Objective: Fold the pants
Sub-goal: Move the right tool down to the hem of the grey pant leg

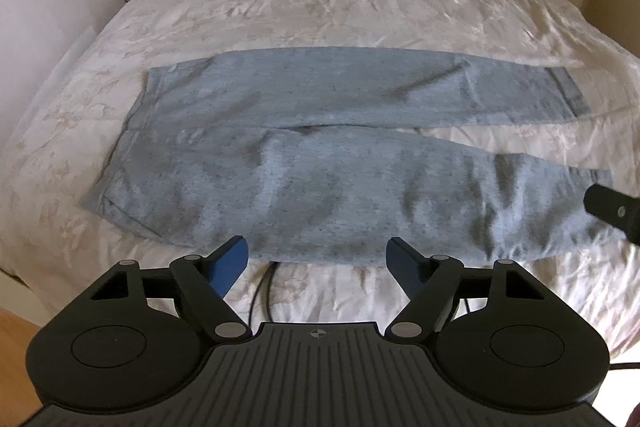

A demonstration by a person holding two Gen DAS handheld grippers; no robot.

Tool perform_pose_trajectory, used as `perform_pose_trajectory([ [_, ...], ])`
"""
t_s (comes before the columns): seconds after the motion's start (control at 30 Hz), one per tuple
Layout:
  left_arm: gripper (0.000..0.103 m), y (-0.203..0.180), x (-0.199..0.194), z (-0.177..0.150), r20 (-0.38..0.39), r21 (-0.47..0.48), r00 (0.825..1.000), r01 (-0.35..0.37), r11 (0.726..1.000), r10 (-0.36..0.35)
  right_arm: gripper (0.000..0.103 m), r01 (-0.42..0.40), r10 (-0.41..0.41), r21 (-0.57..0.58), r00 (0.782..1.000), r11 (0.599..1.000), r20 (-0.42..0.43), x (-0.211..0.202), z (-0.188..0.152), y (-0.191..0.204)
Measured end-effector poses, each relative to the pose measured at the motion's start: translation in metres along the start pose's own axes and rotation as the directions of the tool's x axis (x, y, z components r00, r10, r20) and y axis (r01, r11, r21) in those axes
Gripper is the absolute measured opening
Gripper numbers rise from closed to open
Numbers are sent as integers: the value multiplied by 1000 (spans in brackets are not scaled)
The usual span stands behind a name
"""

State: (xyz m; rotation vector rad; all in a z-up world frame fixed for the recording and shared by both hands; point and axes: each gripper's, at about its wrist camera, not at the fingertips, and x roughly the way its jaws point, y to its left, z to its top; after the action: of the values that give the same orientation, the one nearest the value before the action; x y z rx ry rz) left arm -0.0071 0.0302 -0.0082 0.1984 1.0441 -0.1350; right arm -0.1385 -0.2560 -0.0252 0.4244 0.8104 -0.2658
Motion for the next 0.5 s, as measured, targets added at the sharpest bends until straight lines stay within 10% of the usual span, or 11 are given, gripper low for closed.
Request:
perform_pose_trajectory([
  [0.5,63,33,47,42,-12,83,999,40,996,-39,103,90,-88,-36,995,995,56,32,22,24],
])
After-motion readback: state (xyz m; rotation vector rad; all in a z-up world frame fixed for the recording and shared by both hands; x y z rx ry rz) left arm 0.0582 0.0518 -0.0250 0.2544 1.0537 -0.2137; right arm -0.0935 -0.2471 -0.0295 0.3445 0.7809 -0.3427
